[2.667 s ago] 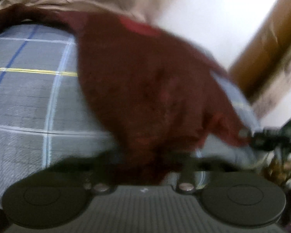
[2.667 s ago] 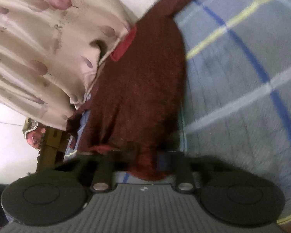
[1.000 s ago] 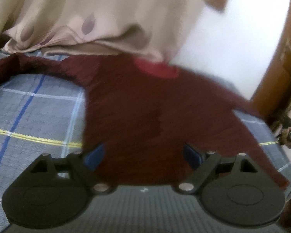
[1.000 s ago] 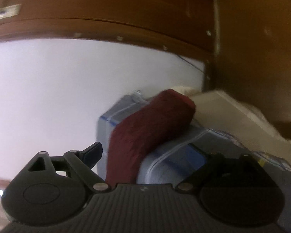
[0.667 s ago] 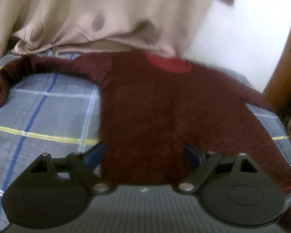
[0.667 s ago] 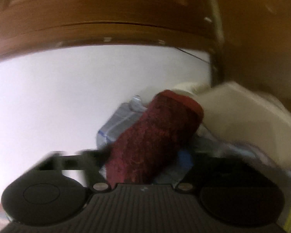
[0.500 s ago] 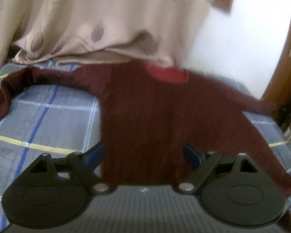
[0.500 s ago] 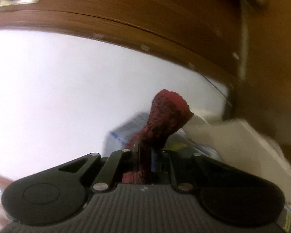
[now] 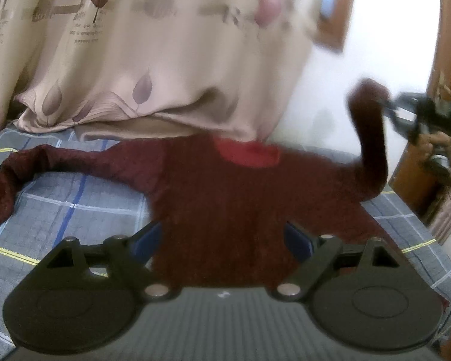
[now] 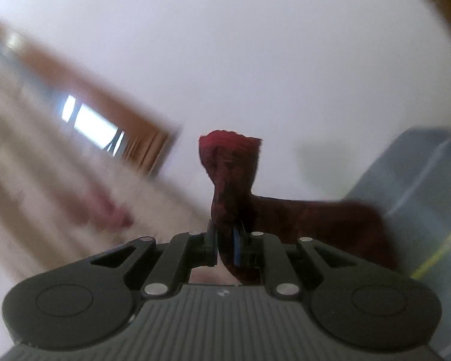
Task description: Fold small clothes
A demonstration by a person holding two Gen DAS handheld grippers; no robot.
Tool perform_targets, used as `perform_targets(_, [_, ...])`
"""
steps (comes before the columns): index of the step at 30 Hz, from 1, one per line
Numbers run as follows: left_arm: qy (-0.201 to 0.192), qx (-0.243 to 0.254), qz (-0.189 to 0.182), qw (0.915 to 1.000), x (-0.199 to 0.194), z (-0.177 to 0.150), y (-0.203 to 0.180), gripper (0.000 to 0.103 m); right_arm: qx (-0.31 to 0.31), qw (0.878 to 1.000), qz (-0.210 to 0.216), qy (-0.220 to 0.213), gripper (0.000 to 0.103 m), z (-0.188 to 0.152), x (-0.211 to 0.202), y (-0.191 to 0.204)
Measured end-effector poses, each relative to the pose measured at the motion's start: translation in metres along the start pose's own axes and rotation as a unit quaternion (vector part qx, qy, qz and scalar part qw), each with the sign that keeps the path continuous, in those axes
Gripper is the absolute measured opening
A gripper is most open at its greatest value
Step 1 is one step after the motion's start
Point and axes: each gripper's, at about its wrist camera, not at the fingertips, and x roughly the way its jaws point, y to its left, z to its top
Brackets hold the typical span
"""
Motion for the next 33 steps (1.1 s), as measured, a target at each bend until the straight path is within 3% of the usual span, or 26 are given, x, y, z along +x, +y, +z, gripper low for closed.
perform_targets(4, [0.003,-0.016,-0.003,0.9999,0.001,-0.003,0.013,0.089,0.003,0.998,0.026,0.057,0.016,-0.065,0.055,0.028])
perform_targets(8, [0.008,-0.038,-0.006,0.9992,0.003,-0.007,0.028,0.089,-0.007,0.994,0.013,0.11,0.016,-0.135,0.099,0.041])
perform_targets(12, [0.007,-0.046,-0.008,0.9989,0.003,-0.011,0.04,0.089,-0.055,0.987,-0.015,0.151,0.016,-0.198,0.122,0.055])
perform_targets(15, [0.003,-0.045,-0.005,0.999,0.004,-0.012,0.047,0.089,-0.09,0.98,-0.036,0.173,0.016,-0.228,0.138,0.059])
perform_targets(21, [0.004,-0.071,-0.007,0.9974,0.006,-0.013,0.065,0.089,-0.162,0.966,-0.047,0.198,0.02,-0.253,0.15,0.075])
perform_targets(22, [0.004,-0.076,-0.007,0.997,0.007,-0.013,0.068,0.089,-0.164,0.965,-0.044,0.198,0.023,-0.255,0.151,0.077])
perform_targets(24, [0.006,-0.084,-0.009,0.9964,0.007,-0.013,0.073,0.089,-0.158,0.966,-0.031,0.204,0.04,-0.259,0.158,0.079])
perform_targets(26, [0.004,-0.086,-0.009,0.9963,0.006,-0.013,0.076,0.089,-0.15,0.966,-0.017,0.211,0.067,-0.261,0.158,0.081])
perform_targets(28, [0.002,-0.085,-0.007,0.9964,0.005,-0.013,0.079,0.089,-0.143,0.968,0.007,0.208,0.075,-0.261,0.151,0.085])
perform_targets(30, [0.0,-0.088,-0.005,0.9961,0.005,-0.012,0.083,0.089,-0.116,0.971,0.036,0.208,0.076,-0.259,0.147,0.086])
perform_targets(33, [-0.002,-0.099,-0.01,0.995,0.007,-0.007,0.093,0.089,-0.107,0.972,0.024,0.207,0.077,-0.257,0.141,0.088])
